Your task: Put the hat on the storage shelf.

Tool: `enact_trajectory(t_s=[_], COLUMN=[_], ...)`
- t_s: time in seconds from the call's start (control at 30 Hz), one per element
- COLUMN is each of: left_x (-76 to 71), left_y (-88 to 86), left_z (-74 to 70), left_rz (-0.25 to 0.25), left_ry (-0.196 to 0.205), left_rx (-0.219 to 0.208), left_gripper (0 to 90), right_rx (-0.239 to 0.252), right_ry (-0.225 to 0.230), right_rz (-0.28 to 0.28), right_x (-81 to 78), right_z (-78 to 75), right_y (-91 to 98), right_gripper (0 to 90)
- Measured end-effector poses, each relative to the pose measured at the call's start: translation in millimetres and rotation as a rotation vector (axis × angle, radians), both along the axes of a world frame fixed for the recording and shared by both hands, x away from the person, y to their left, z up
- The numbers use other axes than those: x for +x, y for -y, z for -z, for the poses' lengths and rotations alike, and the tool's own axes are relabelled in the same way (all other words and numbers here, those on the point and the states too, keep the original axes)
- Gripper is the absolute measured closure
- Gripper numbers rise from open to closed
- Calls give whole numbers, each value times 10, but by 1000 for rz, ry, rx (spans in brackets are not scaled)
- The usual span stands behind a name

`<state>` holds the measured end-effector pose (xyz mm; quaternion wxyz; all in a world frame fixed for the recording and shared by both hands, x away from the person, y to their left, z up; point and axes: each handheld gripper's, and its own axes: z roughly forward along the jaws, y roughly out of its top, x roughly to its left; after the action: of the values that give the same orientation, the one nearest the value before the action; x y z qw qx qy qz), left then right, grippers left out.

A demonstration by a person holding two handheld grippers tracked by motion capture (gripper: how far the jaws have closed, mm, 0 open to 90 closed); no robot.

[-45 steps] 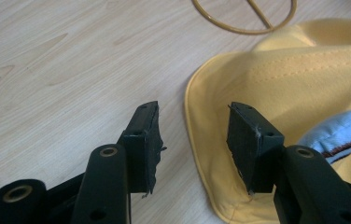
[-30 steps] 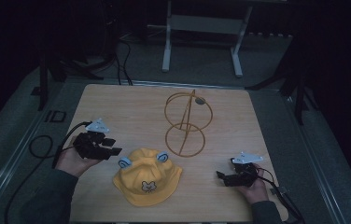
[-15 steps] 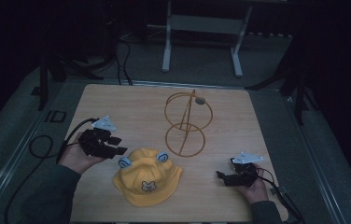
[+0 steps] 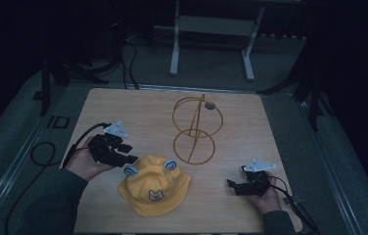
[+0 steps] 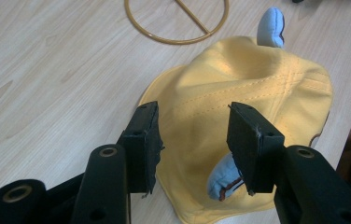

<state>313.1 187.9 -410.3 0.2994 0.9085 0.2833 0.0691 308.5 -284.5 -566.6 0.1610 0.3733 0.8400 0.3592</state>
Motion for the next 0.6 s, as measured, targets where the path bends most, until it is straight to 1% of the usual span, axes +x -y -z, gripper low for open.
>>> enact_trajectory(t_s=[0.43,0.5,0.6], left_x=[1,4,2], left_y=[76,96,117], left_z=[-41,-48,-48], left_rz=[33,46,48], left_ry=[-13,-15,-21], left_rx=[39,48,49], left_gripper=[537,536,536], right_rx=[-1,-1,0], right_ry=[0,0,0], right_rz=[0,-1,0], right_x=[0,0,0], right_z=[0,0,0], right_y=[0,0,0], right_gripper=[144,145,145])
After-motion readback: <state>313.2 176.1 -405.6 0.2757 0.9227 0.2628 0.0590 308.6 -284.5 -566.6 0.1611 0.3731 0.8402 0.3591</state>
